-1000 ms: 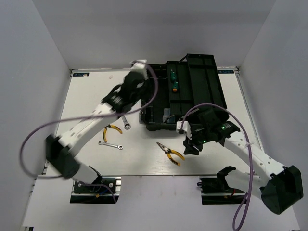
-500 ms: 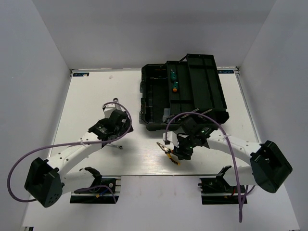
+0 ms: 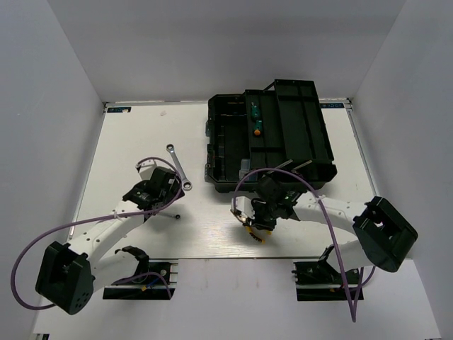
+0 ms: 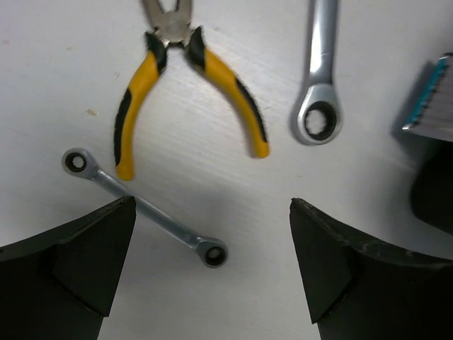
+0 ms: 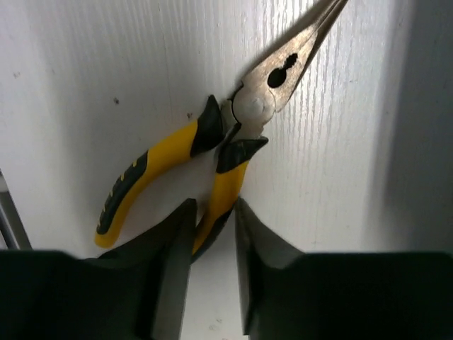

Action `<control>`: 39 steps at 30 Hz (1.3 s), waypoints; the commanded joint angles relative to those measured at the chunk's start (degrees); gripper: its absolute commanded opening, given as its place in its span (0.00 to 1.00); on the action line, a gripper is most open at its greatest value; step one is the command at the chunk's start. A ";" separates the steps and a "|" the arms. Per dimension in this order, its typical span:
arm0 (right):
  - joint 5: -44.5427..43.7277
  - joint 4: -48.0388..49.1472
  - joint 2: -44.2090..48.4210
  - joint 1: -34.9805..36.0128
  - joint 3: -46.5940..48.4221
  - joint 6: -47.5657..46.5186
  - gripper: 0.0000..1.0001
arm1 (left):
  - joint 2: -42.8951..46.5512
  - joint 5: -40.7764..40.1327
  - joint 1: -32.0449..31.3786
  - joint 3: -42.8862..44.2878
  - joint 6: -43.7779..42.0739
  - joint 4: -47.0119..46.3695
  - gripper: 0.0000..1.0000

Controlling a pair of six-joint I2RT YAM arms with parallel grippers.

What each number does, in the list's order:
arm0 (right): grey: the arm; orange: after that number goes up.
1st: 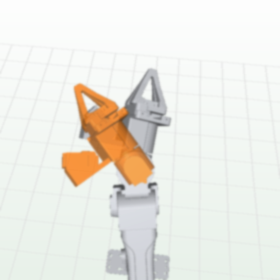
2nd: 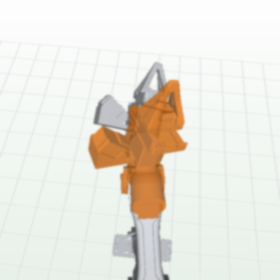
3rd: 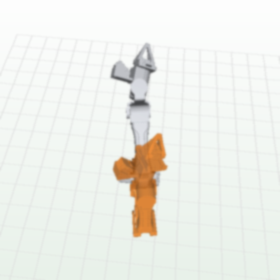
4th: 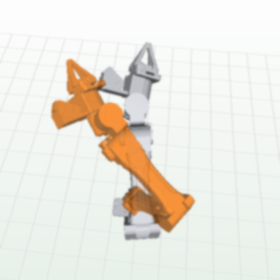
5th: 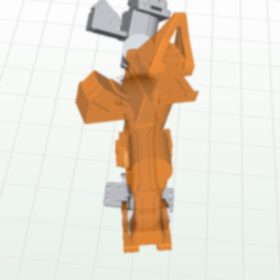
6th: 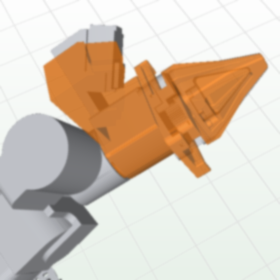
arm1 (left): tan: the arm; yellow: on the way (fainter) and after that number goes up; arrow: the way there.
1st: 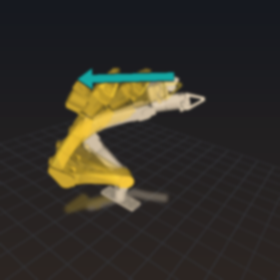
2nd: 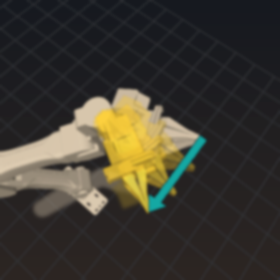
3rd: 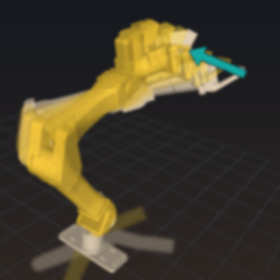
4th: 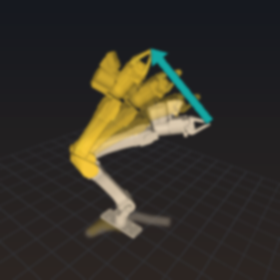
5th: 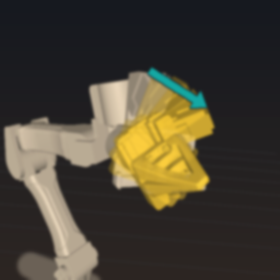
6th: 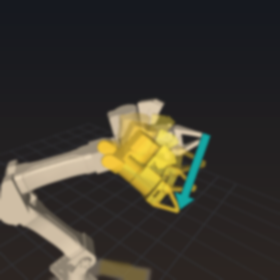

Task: Sort the tools into containers

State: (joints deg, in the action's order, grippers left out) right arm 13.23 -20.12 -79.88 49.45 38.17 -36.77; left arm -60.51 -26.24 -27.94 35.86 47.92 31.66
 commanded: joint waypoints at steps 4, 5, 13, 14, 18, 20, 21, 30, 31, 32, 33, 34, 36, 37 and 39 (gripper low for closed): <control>-1.72 -1.05 -2.21 1.96 -1.00 -0.76 0.06 | -0.31 2.51 3.42 -3.86 1.82 -2.65 1.00; -1.20 -2.11 -2.13 1.96 -0.21 -0.67 0.00 | -1.01 2.51 4.21 -4.47 1.82 -3.18 1.00; 5.48 -14.75 1.21 2.23 11.11 -2.59 0.00 | -8.21 -0.73 7.11 1.57 0.69 -4.41 0.99; 6.44 -15.56 1.21 2.32 13.83 -3.04 0.00 | -8.92 -1.53 7.81 2.37 0.68 -3.89 0.99; 9.61 -21.97 0.52 2.23 22.97 -3.66 0.00 | -11.99 -2.59 9.05 4.92 -1.25 -3.89 0.94; 10.23 -22.77 -0.27 2.06 27.62 -1.56 0.00 | -12.53 -3.29 10.36 5.45 -1.77 -3.89 0.92; 9.80 -23.21 -1.93 2.05 31.31 -0.76 0.00 | -13.22 -3.29 11.06 5.97 -2.47 -3.89 0.92; -17.12 -10.14 -11.52 -0.58 49.35 17.33 0.00 | -16.13 -1.18 13.35 7.12 -5.82 -5.03 0.92; -20.32 -8.38 -12.66 -1.02 51.37 19.26 0.00 | -16.13 -0.57 13.88 7.12 -6.52 -5.55 0.92; -24.79 -7.92 -16.50 -1.81 54.17 20.33 0.00 | -16.13 0.22 13.88 7.12 -7.22 -5.56 0.91; -28.49 -7.83 -17.84 -2.34 55.59 21.30 0.00 | -16.13 0.22 13.88 7.64 -7.23 -5.56 0.91; -29.92 -7.57 -20.56 -2.86 57.00 23.13 0.00 | -16.13 0.75 13.88 7.65 -7.92 -5.56 0.91; -34.75 -7.65 -24.35 -4.36 61.48 23.85 0.00 | -16.13 1.45 14.40 7.65 -8.81 -6.17 0.90; -35.46 -8.52 -27.06 -5.23 62.63 24.90 0.00 | -16.13 1.98 14.41 8.17 -9.42 -6.17 0.90; -35.73 -9.67 -31.55 -6.30 66.76 25.78 0.00 | -16.13 2.60 14.41 8.18 -10.22 -6.79 0.87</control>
State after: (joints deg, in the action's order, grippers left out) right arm -14.57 -31.51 -108.05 44.64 99.66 -15.75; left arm -77.49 -25.28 -13.98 42.04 39.92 26.65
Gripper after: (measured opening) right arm 0.171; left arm 0.881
